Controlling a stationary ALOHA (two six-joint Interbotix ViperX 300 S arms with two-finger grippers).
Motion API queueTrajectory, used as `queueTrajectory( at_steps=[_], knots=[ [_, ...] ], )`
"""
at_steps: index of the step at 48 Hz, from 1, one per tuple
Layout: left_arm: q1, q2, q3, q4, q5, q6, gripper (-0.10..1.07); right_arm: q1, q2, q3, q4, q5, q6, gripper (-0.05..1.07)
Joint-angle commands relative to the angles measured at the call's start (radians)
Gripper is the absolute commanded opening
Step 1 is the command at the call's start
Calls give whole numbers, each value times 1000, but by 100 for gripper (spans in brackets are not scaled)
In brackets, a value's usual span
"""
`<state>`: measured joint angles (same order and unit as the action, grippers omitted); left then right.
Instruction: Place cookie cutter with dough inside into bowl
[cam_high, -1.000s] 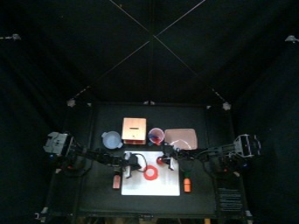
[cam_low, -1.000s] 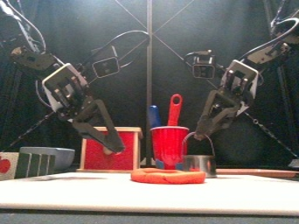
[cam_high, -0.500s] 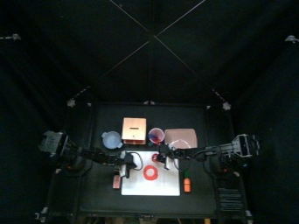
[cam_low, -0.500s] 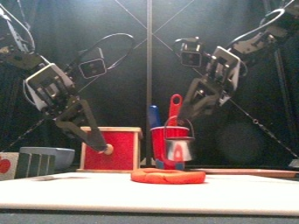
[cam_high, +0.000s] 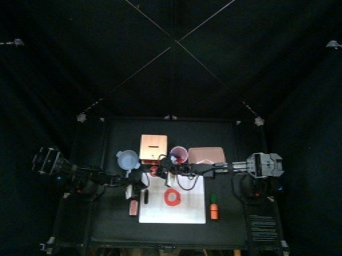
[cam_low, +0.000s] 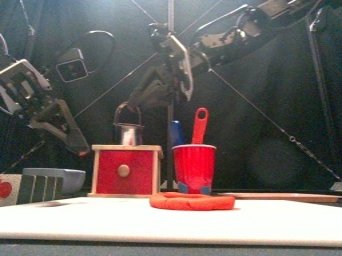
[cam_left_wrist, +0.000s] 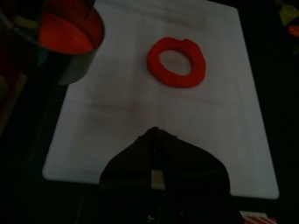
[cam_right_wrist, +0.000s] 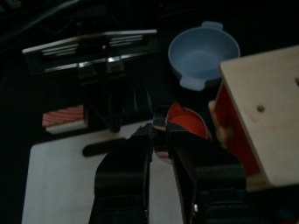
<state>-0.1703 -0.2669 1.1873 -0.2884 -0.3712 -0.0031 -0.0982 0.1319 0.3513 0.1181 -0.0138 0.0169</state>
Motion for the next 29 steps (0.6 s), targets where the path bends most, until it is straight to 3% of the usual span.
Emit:
queueTrajectory(
  at_steps=[1,14,29],
  knots=[
    [-31,-52,20,-3,-3,-2,49,-18,31,-112,-2,5,0,53],
    [-60,-167,114,-38,23,-5,49,-37,196,-385,-5,43,-2,53],
    [-60,-233,133,-35,81,-2,49,-69,387,-657,-32,156,0,53]
  ],
)
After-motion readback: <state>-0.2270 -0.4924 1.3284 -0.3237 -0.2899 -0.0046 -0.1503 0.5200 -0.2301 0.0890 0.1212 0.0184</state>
